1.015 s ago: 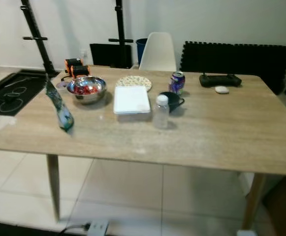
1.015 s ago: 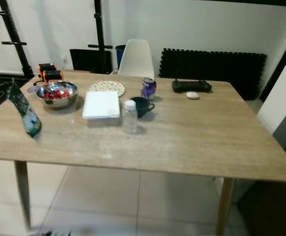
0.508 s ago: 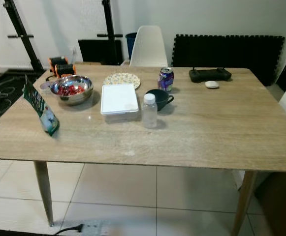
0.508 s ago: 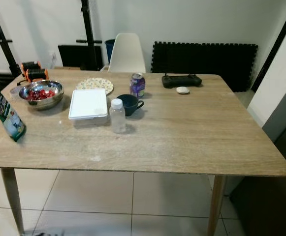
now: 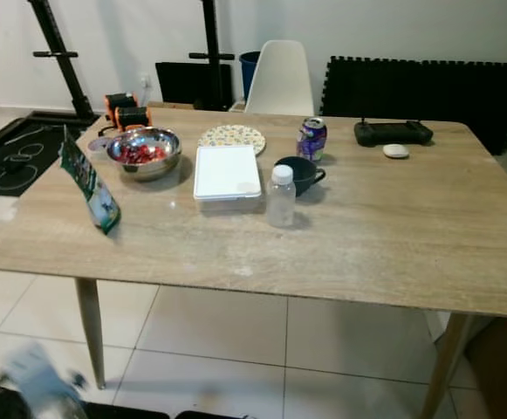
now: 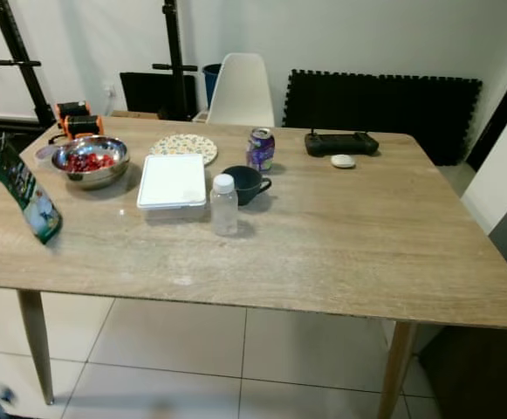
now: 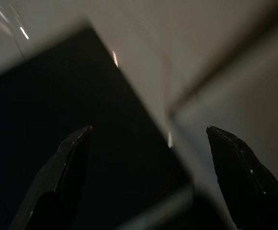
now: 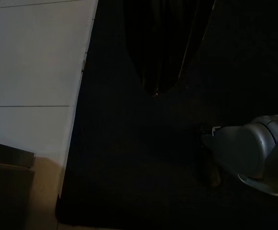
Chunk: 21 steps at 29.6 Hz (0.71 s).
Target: Restocking fridge
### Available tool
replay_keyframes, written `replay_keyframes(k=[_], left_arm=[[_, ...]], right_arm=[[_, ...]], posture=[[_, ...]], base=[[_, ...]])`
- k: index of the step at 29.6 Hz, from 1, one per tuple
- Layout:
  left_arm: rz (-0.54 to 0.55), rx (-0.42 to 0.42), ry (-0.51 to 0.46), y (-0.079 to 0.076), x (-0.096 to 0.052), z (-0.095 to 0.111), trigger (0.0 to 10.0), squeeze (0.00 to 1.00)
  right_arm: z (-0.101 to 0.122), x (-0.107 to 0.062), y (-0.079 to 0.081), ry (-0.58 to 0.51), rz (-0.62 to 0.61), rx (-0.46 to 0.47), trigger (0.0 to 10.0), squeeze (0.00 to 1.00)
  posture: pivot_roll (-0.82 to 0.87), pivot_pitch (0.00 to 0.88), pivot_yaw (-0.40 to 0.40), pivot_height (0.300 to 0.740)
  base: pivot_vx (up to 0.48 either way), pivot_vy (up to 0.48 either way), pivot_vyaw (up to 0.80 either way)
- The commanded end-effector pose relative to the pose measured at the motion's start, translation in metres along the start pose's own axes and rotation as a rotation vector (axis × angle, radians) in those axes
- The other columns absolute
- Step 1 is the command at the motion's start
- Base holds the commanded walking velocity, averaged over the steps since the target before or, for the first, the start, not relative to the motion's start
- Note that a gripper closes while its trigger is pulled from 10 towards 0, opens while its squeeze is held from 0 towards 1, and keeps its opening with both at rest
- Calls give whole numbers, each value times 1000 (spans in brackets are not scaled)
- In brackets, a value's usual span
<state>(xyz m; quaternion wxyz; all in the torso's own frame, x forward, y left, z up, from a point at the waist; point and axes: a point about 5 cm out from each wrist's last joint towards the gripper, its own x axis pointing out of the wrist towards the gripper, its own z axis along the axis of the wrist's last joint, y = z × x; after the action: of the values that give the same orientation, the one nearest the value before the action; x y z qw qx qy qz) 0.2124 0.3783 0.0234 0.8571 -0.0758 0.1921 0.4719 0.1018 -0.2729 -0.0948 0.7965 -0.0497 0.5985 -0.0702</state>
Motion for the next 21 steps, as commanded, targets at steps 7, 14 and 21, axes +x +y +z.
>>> replay_keyframes(k=[7,14,21], left_arm=[[84,-162,-405,-11,7,116,10000,1000],[-84,-151,-703,-52,-16,186,10000,1000],[-326,-24,-959,-110,-58,229,10000,1000]], right_arm=[[0,1,4,-1,8,10,10000,0],[9,2,12,-12,16,10,10000,0],[23,3,21,-33,26,9,10000,0]], posture=[[-45,0,-5,740],[-45,0,-4,740],[-51,0,-8,740]], base=[[0,0,0],[0,0,0],[0,0,0]])
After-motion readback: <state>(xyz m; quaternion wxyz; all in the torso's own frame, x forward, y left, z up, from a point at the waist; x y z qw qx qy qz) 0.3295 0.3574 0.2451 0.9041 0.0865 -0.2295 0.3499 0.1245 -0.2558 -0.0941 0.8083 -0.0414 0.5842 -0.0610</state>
